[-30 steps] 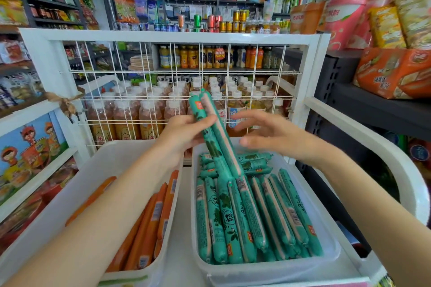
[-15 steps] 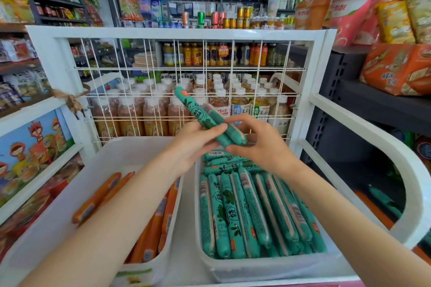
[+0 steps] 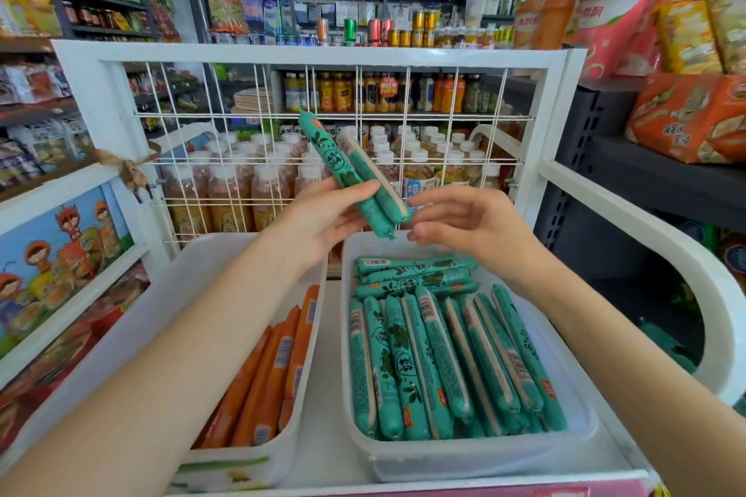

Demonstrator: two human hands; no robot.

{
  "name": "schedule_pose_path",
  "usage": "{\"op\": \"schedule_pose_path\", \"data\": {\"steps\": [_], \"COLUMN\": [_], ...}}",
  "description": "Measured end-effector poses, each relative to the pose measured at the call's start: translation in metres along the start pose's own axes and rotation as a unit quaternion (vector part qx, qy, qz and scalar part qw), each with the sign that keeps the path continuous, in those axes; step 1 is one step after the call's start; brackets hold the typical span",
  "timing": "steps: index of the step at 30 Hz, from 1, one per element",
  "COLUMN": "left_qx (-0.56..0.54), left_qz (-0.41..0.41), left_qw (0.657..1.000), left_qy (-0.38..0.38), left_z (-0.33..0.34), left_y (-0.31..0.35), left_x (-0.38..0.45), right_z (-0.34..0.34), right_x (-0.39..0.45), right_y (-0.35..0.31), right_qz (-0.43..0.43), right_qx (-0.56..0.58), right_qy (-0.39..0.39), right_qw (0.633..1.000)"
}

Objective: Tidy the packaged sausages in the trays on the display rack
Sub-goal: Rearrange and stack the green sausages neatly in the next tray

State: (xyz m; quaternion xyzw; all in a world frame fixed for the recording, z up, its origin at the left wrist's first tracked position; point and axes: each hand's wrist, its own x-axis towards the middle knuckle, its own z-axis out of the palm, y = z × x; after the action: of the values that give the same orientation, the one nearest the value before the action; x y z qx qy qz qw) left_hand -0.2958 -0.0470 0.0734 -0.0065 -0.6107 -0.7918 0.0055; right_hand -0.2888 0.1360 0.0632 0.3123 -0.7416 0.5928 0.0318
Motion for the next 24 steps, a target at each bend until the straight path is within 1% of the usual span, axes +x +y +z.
{"op": "schedule_pose_path", "data": {"steps": [4, 8, 13, 21, 23, 24], "left_qx": [0.006, 0.021, 0.014, -0.003, -0.009, -0.018], "left_qz": [0.035, 0.052, 0.047, 0.03, 0.022, 0.015], "left_qw": [0.999, 0.998, 0.999, 1.0, 1.0, 1.0], "left_qy": [0.004, 0.001, -0.002, -0.006, -0.005, -0.003], "left_z": [0.003, 0.004, 0.005, 0.006, 0.006, 0.006], "left_y": [0.001, 0.003, 0.005, 0.008, 0.01, 0.011], "left_x": [-0.003, -0.007, -0.009, -0.008, -0.007, -0.007], "right_z": [0.007, 0.007, 0.009, 0.009, 0.009, 0.009], "right_x": [0.001, -0.001, -0.001, 0.001, 0.0, -0.001], "right_y": [0.004, 0.006, 0.006, 0.004, 0.001, 0.0], "right_qz": [0.018, 0.004, -0.036, -0.061, -0.07, -0.082], "right_qx": [0.071, 0.08, 0.06, 0.027, -0.004, -0.04], "right_qy": [0.007, 0.019, 0.03, 0.034, 0.036, 0.035], "right_qw": [0.997, 0.997, 0.997, 0.997, 0.997, 0.995]}}
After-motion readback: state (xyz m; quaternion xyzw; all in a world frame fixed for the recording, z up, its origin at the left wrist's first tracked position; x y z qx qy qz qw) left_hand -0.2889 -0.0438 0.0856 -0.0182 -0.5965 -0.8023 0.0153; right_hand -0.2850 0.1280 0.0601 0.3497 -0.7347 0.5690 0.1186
